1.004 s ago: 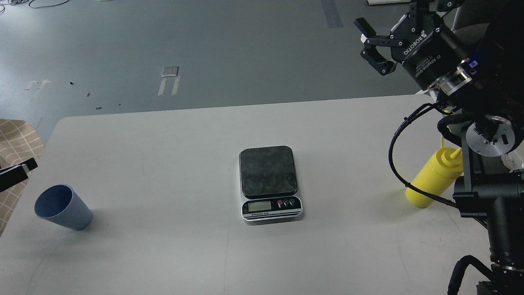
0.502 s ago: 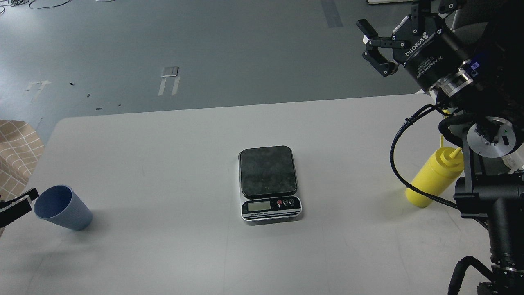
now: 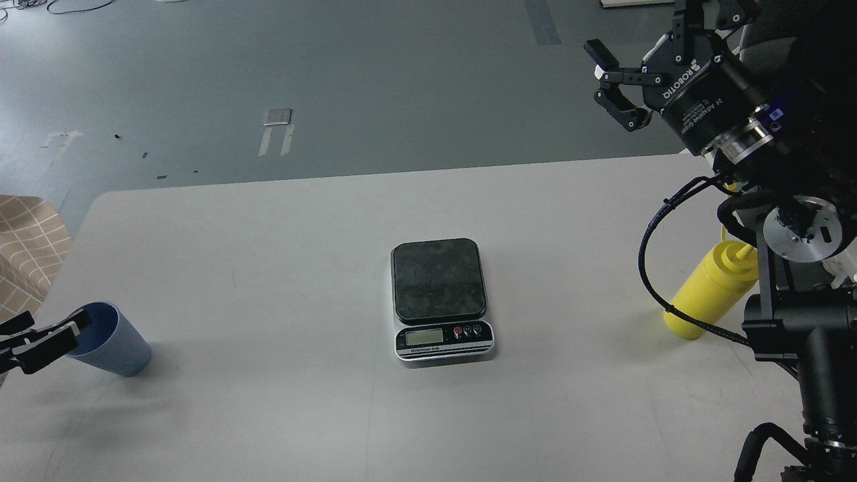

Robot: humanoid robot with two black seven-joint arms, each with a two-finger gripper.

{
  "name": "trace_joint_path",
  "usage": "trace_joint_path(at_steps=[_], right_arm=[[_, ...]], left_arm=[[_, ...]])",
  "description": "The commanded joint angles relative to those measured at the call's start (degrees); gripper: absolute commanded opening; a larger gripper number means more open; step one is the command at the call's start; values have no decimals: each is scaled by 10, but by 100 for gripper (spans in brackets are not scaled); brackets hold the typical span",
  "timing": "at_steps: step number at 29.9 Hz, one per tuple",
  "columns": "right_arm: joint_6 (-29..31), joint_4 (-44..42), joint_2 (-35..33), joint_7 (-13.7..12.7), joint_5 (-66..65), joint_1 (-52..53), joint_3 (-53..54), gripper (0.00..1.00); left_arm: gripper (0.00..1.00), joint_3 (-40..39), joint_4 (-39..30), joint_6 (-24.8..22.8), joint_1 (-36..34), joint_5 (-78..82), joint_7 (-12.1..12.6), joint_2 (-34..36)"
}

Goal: Pour seasoning into cup on scale with both arms
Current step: 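Reach the left gripper down to the blue cup and grasp it, then lift the blue cup with the left gripper and set it on the scale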

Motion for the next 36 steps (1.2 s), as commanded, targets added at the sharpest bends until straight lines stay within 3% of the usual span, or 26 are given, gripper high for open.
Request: trace_joint_path(at_steps=[1,15,21,24,25,26,30,36], right_arm=[[0,1,0,0,1,0,4,100],[0,1,0,0,1,-1,6,100],[0,1,0,0,1,-1,6,100],[0,1,0,0,1,-1,6,100],[0,1,0,0,1,-2,6,100],[0,1,0,0,1,-3,6,100],[0,1,0,0,1,-5,6,100],[0,1,0,0,1,-6,6,100]], left_arm=[[98,0,6,0,-3,1,0,-14],[96,9,16,-1,-19,12,0,-32],[81,13,28,-1,-20,66,0,-32],[60,13,28,-1,-20,67,0,-30],[43,12,28,-1,-21,67,0,-30],[36,12,28,-1,-22,66,0,-29],[30,11,28,1,-23,66,0,-29],[30,11,28,1,-22,66,0,-28]])
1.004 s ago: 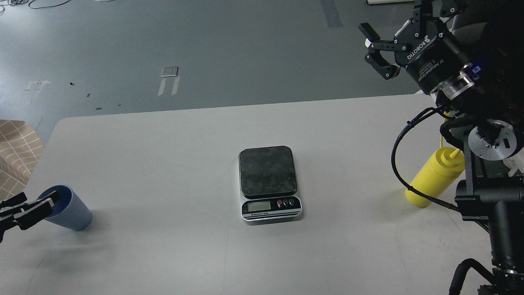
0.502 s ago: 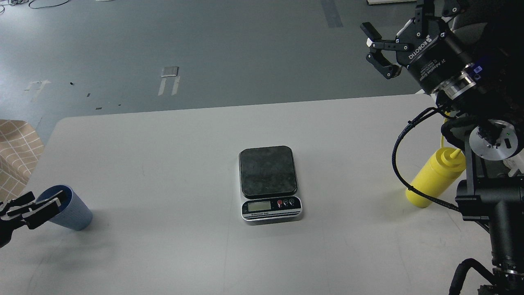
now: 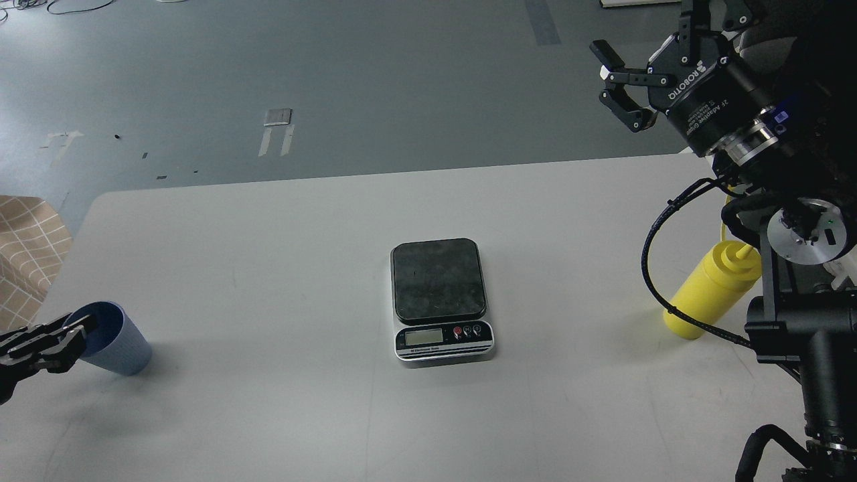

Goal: Pour seasoning into cup on scale with both arms
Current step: 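Lift the blue cup with the left gripper and set it on the scale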

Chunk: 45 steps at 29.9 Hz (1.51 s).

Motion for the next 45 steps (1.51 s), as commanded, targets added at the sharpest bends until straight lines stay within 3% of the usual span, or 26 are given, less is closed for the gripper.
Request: trace_joint_path(at_steps=[1,8,18,27,33,39,45], right_arm=[[0,0,0,0,0,-1,0,100],[0,0,0,0,0,-1,-1,100],[0,0,0,0,1,-9,-1,100],[0,1,0,0,1,-15,-1,100],[1,1,0,0,2,-16,-1,100],[1,1,0,0,2,-19,-1,100],[2,8,0,0,2,-29,-1,100]], left_arm=[[29,1,-1,1,0,0,0,1],[24,1,-1,1,1,2,0,0],[0,2,0,0,2,9,0,-3],[0,1,1,-1,-4,23,0,1],[0,1,-1,-20,-69,40,0,2],[0,1,-33,-134,-195,128,0,-12],[0,8,-85,-266,-330,219,0,-91]])
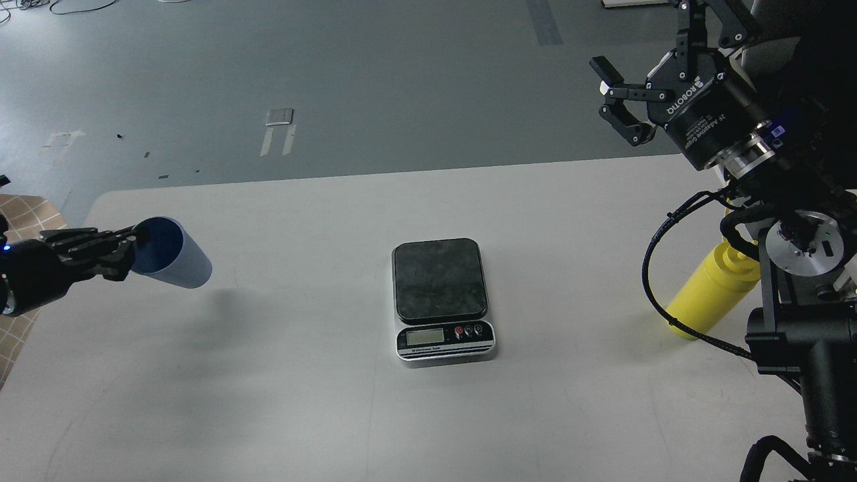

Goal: Pour seasoning into cup on scale with both arms
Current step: 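Lift the blue cup with the left gripper and set it on the scale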

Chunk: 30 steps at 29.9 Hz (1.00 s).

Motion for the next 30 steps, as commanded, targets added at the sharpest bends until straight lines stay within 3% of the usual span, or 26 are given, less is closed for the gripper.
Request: trace_joint_path(at_steps=[1,5,10,13,18,30], right_arm=[[1,3,0,1,1,-6,0,100],[1,7,0,1,1,-11,1,100],[1,8,0,1,1,-11,3,100],[1,9,0,1,1,-12,6,100],[1,13,0,1,1,-18,6,100],[1,17,0,1,1,-20,7,100]], left_arm=[[0,10,-22,-80,-72,37,0,-49],[0,52,-24,-157,-166,37,0,-112],[0,142,-21,-169,-265,36,0,-187],[0,161,-13,-170,-290,35,0,-224],[0,164,17,-170,-297,36,0,-280],[0,195,78,-163,-293,36,0,-324]])
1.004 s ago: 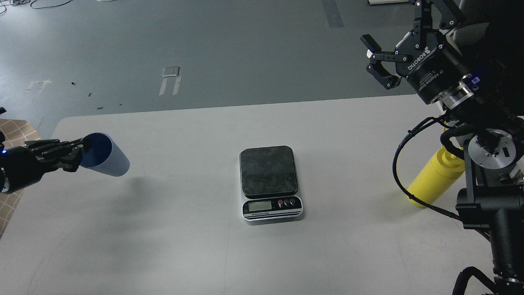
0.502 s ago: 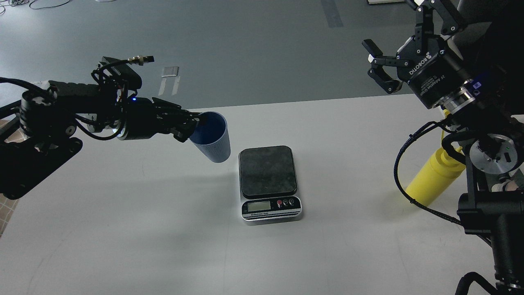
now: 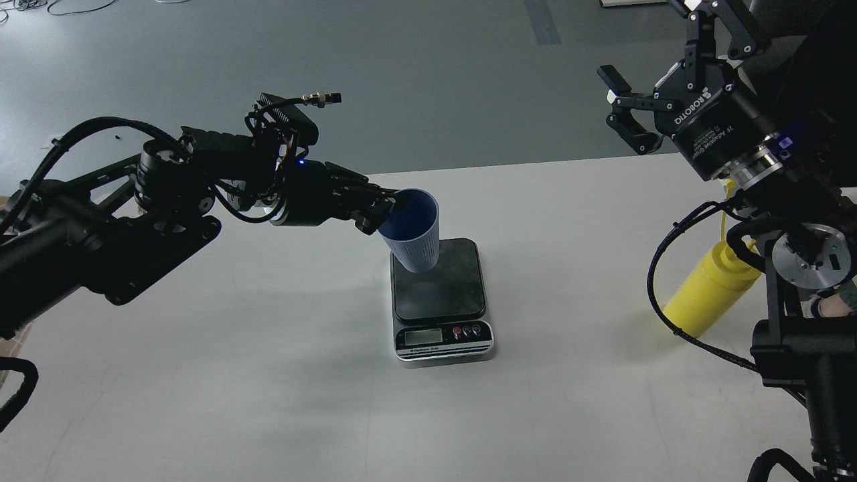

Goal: Pour seasoning into cup on scale with both arms
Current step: 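Lift the blue cup with the left gripper and set it on the scale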

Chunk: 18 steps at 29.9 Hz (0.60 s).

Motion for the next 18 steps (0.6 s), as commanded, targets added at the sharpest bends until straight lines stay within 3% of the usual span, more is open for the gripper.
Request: trace_joint_path(at_steps=[1,18], right_arm=[[0,3,0,0,0,0,0,100],[0,3,0,0,-1,-8,0,100]], left_arm=[[0,24,21,5,1,-1,0,-11],[0,27,38,5,1,-5,0,-50]])
